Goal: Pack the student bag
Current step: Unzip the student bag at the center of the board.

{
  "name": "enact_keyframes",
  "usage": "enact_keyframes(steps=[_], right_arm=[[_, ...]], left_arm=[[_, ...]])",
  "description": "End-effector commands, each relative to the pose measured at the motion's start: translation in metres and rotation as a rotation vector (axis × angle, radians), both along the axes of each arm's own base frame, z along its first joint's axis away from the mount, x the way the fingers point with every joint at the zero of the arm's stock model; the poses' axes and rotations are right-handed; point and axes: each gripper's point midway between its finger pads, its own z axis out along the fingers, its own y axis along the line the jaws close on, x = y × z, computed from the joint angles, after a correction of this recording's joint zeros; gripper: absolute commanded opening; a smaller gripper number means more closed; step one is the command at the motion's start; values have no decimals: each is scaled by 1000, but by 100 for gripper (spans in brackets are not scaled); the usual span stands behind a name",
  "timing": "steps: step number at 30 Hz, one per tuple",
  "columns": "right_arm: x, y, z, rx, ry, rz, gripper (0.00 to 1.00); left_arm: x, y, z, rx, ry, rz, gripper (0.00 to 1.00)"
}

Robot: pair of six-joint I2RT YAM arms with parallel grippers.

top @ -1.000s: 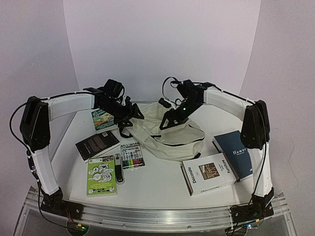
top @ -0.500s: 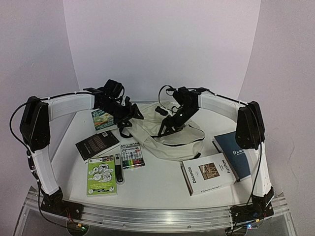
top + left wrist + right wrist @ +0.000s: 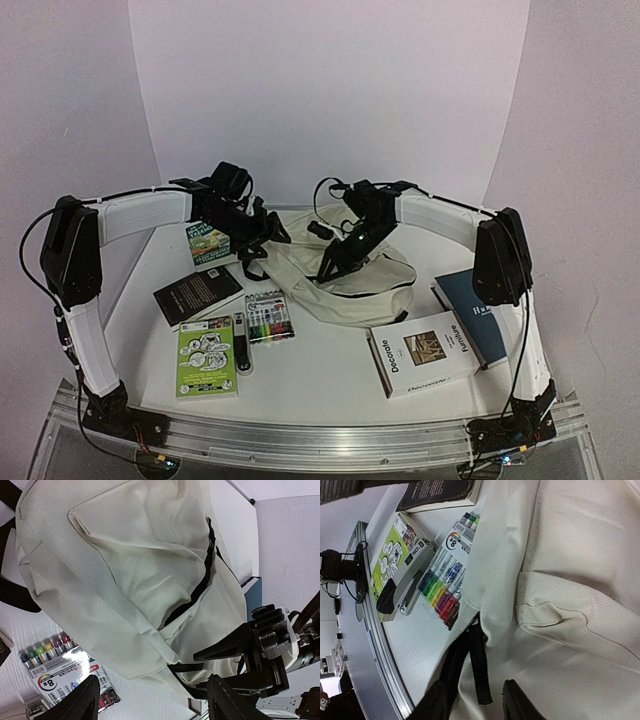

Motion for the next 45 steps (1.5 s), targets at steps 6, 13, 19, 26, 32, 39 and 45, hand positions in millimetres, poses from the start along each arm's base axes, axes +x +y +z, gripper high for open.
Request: enact_keyframes(steps=[6,13,19,26,32,39,45], right_arm=[[0,12,10,38,-7,23,0],[1,10,24,39,-41,12,0],[2,9,35,49,-66,11,0],[1,5,47,48,-104,18,0],[-10,-14,52,-20,-131,62,0],[-25,-55,56,-78,-99,48,0],[-39,-97,60,-110,-60,7,0]], left_arm=[[0,5,3,12,-12,16,77],[3,-5,-13,-1,31,-3,81],[21,-16,-37,28,65,4,73],[41,-15,-44,65,55,72,21],[51,5,-44,108,46,149,0],[68,36,-49,150,62,232,0],[82,59,-56,130,84,274,0]])
